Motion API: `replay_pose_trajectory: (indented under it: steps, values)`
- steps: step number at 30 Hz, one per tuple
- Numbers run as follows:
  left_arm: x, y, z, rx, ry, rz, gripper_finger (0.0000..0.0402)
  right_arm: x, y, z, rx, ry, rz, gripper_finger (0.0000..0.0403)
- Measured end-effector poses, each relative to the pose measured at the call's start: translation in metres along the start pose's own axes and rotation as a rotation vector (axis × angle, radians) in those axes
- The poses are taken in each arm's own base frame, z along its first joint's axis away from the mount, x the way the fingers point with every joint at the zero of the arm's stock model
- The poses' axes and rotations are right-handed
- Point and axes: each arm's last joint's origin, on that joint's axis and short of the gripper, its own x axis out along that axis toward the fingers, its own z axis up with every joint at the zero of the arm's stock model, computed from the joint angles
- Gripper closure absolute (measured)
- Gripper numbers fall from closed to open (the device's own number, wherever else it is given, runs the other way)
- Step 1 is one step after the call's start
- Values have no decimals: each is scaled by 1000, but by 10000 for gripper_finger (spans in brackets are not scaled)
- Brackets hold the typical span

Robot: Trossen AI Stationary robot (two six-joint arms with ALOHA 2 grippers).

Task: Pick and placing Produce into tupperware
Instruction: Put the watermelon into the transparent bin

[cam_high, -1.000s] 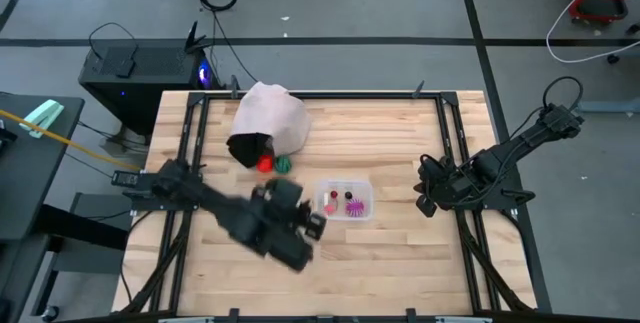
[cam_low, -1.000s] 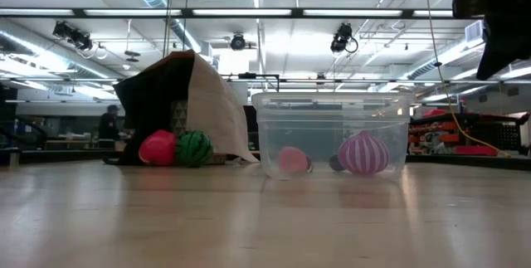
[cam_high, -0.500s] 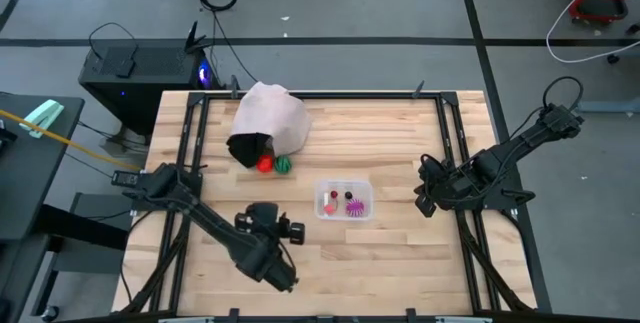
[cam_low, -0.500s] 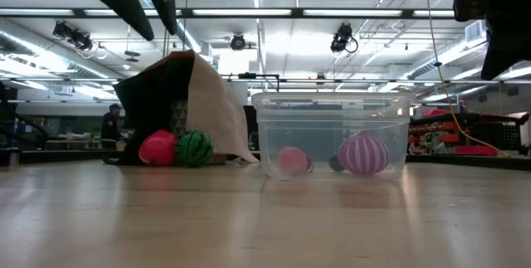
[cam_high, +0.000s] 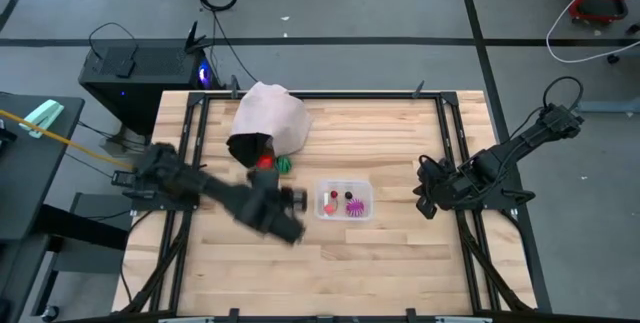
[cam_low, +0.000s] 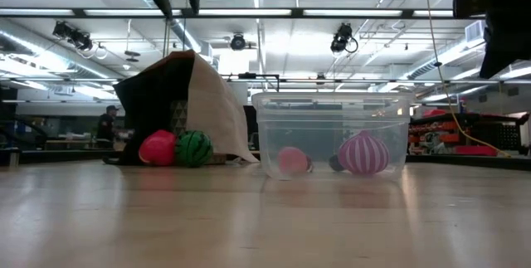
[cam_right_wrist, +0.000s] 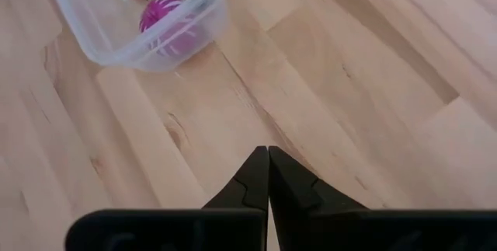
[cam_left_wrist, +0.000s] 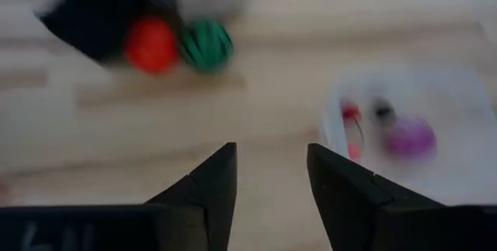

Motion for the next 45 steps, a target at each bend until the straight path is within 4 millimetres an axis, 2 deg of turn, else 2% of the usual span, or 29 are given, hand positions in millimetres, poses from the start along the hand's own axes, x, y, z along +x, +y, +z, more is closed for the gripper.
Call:
replay_pose_trajectory:
  steps: [6, 12, 20, 29, 32, 36, 40, 45]
  values:
    - [36, -28, 38, -129, -82, -86, 224, 0, 0, 0, -103, -10, -7, 391]
    - [76, -32, 50, -162, 35, 26, 224, 0, 0, 0, -166, -14, -9, 391]
    - [88, -29, 58, -116, 119, 70, 170, 0, 1, 1, -221, -19, -2, 379]
    - [110, -27, 40, -27, 144, 142, 66, 0, 2, 2, -219, -27, 11, 363]
    - [119, -23, 33, -59, 122, 178, 39, 0, 2, 2, -220, -27, 12, 362]
    - [128, -16, 25, -93, 101, 214, 25, 0, 2, 1, -219, -18, 19, 362]
    - [139, -15, 18, -88, 118, 172, 24, 0, 3, 1, -216, -13, 29, 362]
    - [151, -10, 17, -98, 147, 190, 24, 0, 3, 1, -216, -2, 37, 362]
